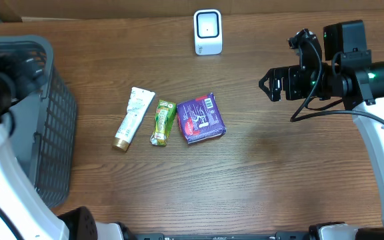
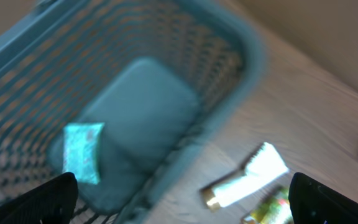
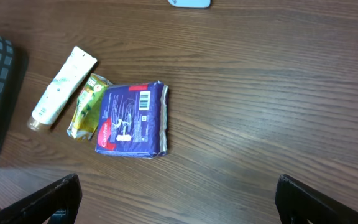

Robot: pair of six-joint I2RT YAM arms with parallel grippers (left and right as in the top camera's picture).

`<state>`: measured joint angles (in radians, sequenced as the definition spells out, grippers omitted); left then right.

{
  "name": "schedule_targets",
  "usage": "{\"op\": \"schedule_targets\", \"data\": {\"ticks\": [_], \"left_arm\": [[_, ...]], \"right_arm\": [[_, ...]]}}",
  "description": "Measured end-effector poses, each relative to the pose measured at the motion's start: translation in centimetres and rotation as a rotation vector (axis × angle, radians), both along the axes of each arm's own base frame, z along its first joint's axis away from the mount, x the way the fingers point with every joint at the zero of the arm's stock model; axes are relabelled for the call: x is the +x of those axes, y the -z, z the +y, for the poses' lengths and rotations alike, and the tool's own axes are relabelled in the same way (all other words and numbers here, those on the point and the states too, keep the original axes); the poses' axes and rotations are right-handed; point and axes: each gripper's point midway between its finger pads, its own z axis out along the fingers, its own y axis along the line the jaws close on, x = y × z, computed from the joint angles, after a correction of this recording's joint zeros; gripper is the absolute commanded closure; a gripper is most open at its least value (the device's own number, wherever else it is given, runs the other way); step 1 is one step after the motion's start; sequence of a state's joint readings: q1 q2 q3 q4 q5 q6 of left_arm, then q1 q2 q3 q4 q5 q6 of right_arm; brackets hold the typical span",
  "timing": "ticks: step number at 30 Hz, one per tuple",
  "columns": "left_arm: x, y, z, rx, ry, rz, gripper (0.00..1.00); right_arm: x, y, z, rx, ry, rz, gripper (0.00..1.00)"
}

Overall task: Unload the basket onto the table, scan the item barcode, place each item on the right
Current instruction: 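Reach into the basket and grasp the mint-green wipes packet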

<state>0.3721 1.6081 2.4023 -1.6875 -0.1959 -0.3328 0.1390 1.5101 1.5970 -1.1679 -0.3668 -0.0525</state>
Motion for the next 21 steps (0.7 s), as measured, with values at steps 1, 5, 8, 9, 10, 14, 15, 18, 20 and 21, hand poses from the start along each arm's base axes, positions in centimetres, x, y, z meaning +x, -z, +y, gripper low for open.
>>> {"op": "schedule_targets", "data": {"ticks": [1, 5, 8, 9, 10, 14, 15, 18, 20, 21], "left_arm": [[-0.4, 0.6, 0.9, -0.012, -0.038, 0.015, 0.0], [-2.2, 4.4, 4.3, -0.082, -0.19, 0.117, 0.0], [-3.6, 7.7, 6.2, -0.139, -0.279, 0.203, 0.0], [-3.9, 8.6, 6.9, -0.149, -0.303, 0.223, 0.0], [-4.3, 9.7, 7.5, -0.164, -0.328, 0.245, 0.0], [-5.4, 13.5, 9.4, -0.211, -0.401, 0.297, 0.0], [-5.4, 14.6, 10.0, -0.217, -0.417, 0.301, 0.0], [-5.5, 17.5, 10.6, -0.236, -0.437, 0.324, 0.0], [-5.3, 19.4, 10.9, -0.24, -0.44, 0.338, 0.01], [-5.2, 20.4, 11.1, -0.238, -0.441, 0.338, 0.01]], "right_arm": [[0.0, 0.0, 0.0, 0.001, -0.001, 0.002, 0.0], [-0.1, 0.0, 0.1, 0.003, -0.002, 0.005, 0.0], [-0.1, 0.0, 0.1, 0.006, -0.003, 0.006, 0.0], [-0.1, 0.0, 0.1, 0.007, -0.004, 0.006, 0.0], [-0.2, 0.0, 0.1, 0.008, -0.005, 0.007, 0.0], [-0.2, 0.0, 0.1, 0.008, -0.005, 0.007, 0.0], [-0.2, 0.0, 0.2, 0.009, -0.005, 0.008, 0.0], [-0.1, 0.0, 0.2, 0.009, -0.006, 0.005, 0.0], [-0.1, 0.0, 0.2, 0.009, -0.005, 0.004, 0.0], [-0.1, 0.0, 0.2, 0.009, -0.006, 0.004, 0.0]]}}
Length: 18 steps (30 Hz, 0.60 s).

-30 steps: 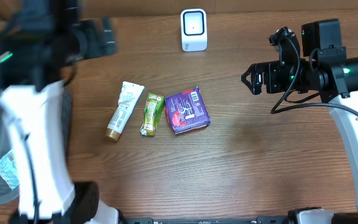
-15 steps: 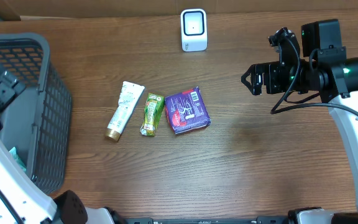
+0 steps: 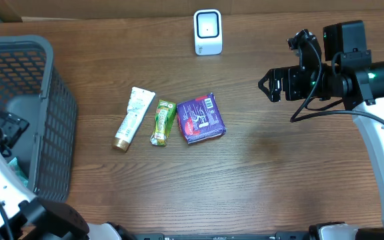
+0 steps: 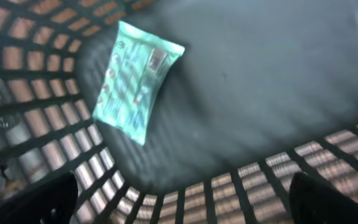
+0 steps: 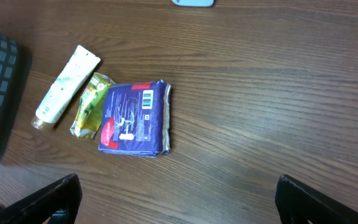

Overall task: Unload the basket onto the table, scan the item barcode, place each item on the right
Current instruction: 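Reach into the basket and grasp the mint-green wipes packet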

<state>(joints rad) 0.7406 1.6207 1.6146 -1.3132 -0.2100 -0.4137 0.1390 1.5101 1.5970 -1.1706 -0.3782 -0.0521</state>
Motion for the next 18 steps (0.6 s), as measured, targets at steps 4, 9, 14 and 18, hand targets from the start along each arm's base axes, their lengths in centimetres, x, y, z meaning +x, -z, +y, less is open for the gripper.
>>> {"op": "schedule_targets", "data": {"ticks": [4, 9, 14, 18], "left_arm": [[0.1, 4.3, 0.7, 0.011, -0.009, 0.018, 0.0], [-0.7, 8.1, 1.4, 0.055, -0.003, 0.061, 0.0], [-0.6, 9.8, 2.1, 0.101, 0.052, 0.073, 0.01], [-0.5, 10.0, 2.6, 0.126, 0.106, 0.091, 0.08]], "right_arm": [[0.0, 0.0, 0.0, 0.0, 0.0, 0.0, 0.0], [0.0, 0.0, 0.0, 0.0, 0.0, 0.0, 0.0], [0.0, 0.0, 0.0, 0.0, 0.0, -0.001, 0.0], [0.0, 0.0, 0.0, 0.0, 0.0, 0.0, 0.0]]}}
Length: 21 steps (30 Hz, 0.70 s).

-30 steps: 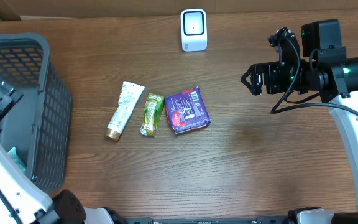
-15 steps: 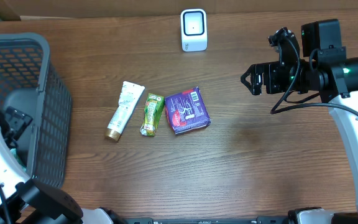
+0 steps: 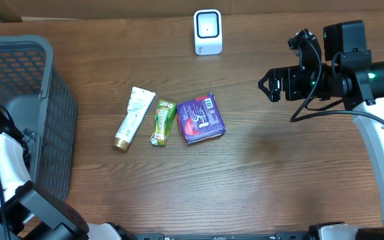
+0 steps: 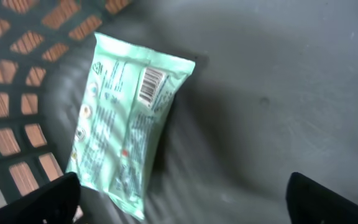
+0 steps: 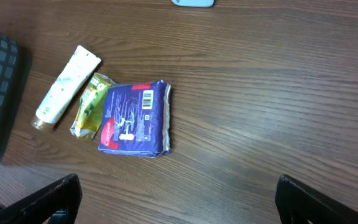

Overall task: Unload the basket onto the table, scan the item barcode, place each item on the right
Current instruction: 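Reach into the basket and grasp the mint-green wipes packet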

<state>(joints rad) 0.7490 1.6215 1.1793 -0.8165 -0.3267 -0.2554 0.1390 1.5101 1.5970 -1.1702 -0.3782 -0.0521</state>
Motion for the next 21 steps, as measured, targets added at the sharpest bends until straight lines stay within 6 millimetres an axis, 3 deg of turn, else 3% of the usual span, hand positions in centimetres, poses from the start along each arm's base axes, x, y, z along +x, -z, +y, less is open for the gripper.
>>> {"op": "schedule_targets", "data": {"ticks": [7, 14, 21], "left_arm": [[-2.2, 0.6, 1.3, 0.002, -0.03, 0.04, 0.13], [-5.1, 3.6, 2.0, -0.063, -0.1, 0.106, 0.12], [-5.1, 5.4, 2.5, -0.08, -0.107, 0.123, 0.21]], "right_arm": [[0.0, 0.0, 0.0, 0.0, 0.0, 0.0, 0.0], [0.0, 0.1, 0.0, 0.0, 0.0, 0.002, 0.0], [0.6, 1.6, 0.1, -0.007, 0.0, 0.046, 0.0]]}}
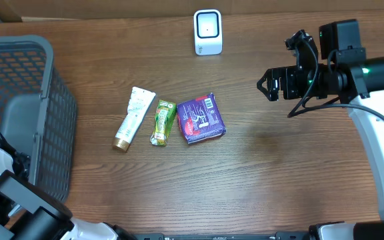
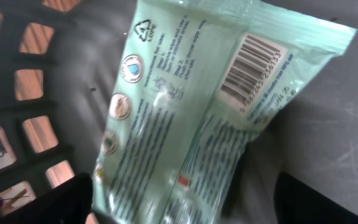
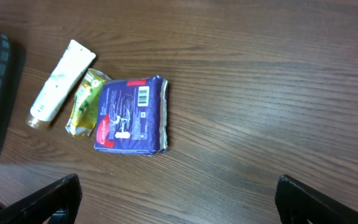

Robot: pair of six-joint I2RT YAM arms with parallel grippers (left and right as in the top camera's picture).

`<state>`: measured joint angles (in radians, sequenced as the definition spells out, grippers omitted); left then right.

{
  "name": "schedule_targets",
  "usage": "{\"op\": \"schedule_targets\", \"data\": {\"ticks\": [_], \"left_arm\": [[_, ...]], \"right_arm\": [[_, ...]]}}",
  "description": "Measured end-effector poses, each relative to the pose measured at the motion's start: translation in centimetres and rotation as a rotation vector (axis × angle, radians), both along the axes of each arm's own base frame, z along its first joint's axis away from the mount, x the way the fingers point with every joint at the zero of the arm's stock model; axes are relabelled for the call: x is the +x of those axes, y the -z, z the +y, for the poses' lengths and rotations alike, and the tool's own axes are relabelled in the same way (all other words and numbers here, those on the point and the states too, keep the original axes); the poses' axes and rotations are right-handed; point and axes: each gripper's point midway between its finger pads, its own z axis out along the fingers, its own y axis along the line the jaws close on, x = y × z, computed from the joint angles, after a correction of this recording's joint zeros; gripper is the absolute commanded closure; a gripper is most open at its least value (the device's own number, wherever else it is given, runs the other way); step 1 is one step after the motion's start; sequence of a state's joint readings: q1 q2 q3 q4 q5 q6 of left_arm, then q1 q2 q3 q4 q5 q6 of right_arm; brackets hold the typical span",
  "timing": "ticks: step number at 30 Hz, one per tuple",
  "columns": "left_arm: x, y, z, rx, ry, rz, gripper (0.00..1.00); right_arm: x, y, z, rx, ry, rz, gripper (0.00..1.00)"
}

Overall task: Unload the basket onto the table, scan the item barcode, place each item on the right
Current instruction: 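Reach into the basket and grasp the mint-green wipes packet, then carry the mint-green packet out and drop it near the purple pack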

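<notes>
A mint-green packet (image 2: 197, 106) with its barcode (image 2: 253, 65) facing up lies on the floor of the grey basket (image 1: 57, 113). It fills the left wrist view. My left gripper (image 2: 185, 208) is open, low over the packet's near end, one finger on each side. The white scanner (image 1: 207, 31) stands at the far edge of the table. My right gripper (image 1: 267, 85) hangs open and empty above the right half of the table, away from the items.
A white tube (image 1: 131, 118), a green pouch (image 1: 162, 121) and a purple packet (image 1: 201, 118) with a barcode lie in a row mid-table, also in the right wrist view. The basket's lattice wall (image 2: 17, 74) stands close on the left of my left gripper.
My left gripper has come closer to the mint-green packet, which now fills its view. The right arm has shifted very slightly; the table items have not moved.
My left gripper was first above the basket's rim with the packet seen small inside. Then it was inside the basket, nearer the packet at each moment, and now sits open right over it. The right gripper stayed open above the table throughout.
</notes>
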<state>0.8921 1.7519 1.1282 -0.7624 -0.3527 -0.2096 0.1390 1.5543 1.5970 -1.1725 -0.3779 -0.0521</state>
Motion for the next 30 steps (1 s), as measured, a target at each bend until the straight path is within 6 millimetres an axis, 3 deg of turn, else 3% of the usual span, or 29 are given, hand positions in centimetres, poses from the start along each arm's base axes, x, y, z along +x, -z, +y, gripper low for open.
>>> {"op": "schedule_targets", "data": {"ticks": [3, 5, 7, 11, 22, 26, 30], "left_arm": [[0.1, 0.6, 0.1, -0.008, 0.0, 0.006, 0.28], [0.2, 0.7, 0.2, -0.004, 0.0, 0.003, 0.44], [0.3, 0.9, 0.2, -0.007, -0.003, 0.0, 0.67], [0.6, 0.9, 0.3, -0.008, 0.004, -0.011, 0.94], [3.5, 0.4, 0.0, -0.062, 0.035, -0.15, 0.96], [6.6, -0.7, -2.6, -0.239, 0.077, -0.304, 0.96], [9.9, -3.7, -4.1, -0.373, 0.117, -0.435, 0.96]], "right_arm": [[0.1, 0.3, 0.0, -0.001, 0.0, 0.01, 0.0], [0.1, 0.4, 0.0, -0.001, 0.0, 0.011, 0.0], [0.1, 0.4, 0.0, -0.002, 0.0, 0.011, 0.0], [0.1, 0.3, 0.0, -0.001, 0.0, 0.011, 0.0], [0.1, 0.4, 0.0, -0.002, -0.001, 0.012, 0.0], [0.1, 0.3, 0.0, -0.001, 0.0, 0.009, 0.0], [0.2, 0.3, 0.0, -0.001, 0.0, 0.007, 0.0]]}}
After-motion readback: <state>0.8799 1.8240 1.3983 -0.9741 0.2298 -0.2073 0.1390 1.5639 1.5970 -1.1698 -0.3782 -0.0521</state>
